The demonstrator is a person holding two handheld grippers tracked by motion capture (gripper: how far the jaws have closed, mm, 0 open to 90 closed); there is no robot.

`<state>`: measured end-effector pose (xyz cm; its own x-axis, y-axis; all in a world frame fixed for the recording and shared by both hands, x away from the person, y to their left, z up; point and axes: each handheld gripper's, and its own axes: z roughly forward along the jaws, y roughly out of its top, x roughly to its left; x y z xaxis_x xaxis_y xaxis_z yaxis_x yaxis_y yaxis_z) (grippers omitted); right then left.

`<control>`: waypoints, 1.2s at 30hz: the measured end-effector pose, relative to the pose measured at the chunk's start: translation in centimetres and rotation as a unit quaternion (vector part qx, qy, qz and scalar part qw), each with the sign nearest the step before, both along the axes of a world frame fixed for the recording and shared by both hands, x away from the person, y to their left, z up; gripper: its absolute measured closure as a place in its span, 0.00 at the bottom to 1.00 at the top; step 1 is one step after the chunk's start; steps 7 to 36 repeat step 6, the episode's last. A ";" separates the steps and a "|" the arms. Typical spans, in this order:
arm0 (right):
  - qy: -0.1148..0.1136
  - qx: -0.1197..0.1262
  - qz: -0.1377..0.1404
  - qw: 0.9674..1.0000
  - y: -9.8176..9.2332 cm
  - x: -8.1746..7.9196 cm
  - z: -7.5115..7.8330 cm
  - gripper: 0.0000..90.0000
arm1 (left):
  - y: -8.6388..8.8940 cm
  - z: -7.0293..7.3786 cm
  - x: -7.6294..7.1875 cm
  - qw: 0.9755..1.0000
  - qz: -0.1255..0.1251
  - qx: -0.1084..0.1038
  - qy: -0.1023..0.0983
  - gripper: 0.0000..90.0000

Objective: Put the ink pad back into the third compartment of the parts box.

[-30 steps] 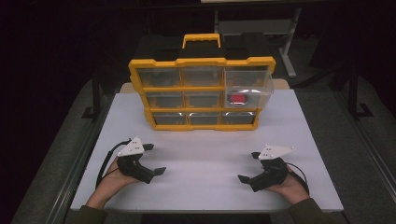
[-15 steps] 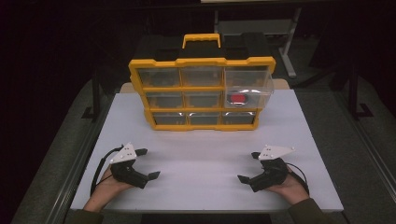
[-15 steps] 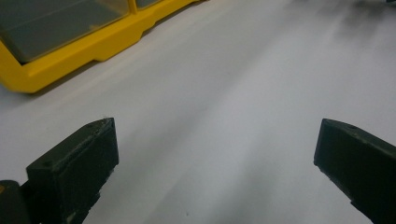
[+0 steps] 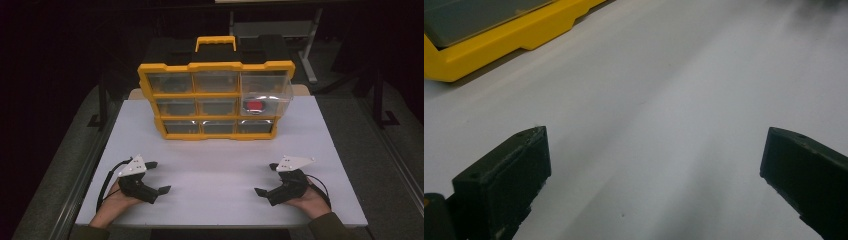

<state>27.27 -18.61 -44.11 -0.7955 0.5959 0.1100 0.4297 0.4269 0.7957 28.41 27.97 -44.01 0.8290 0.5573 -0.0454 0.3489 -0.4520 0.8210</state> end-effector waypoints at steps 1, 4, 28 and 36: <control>0.000 0.000 0.000 1.000 0.0 0.0 0.0 0.00 | 0.0 0.0 0.0 1.000 0.000 0.000 0.000 0.00; 0.000 0.000 0.000 1.000 0.0 0.0 0.0 0.00 | 0.0 0.0 0.0 1.000 0.000 0.000 0.001 0.00; -0.001 0.001 -0.001 1.000 0.0 0.0 0.0 0.00 | -0.1 0.0 0.0 1.000 0.000 0.001 0.001 0.00; -0.001 0.001 -0.001 1.000 0.0 0.0 0.0 0.00 | -0.1 0.0 0.0 1.000 0.000 0.001 0.001 0.00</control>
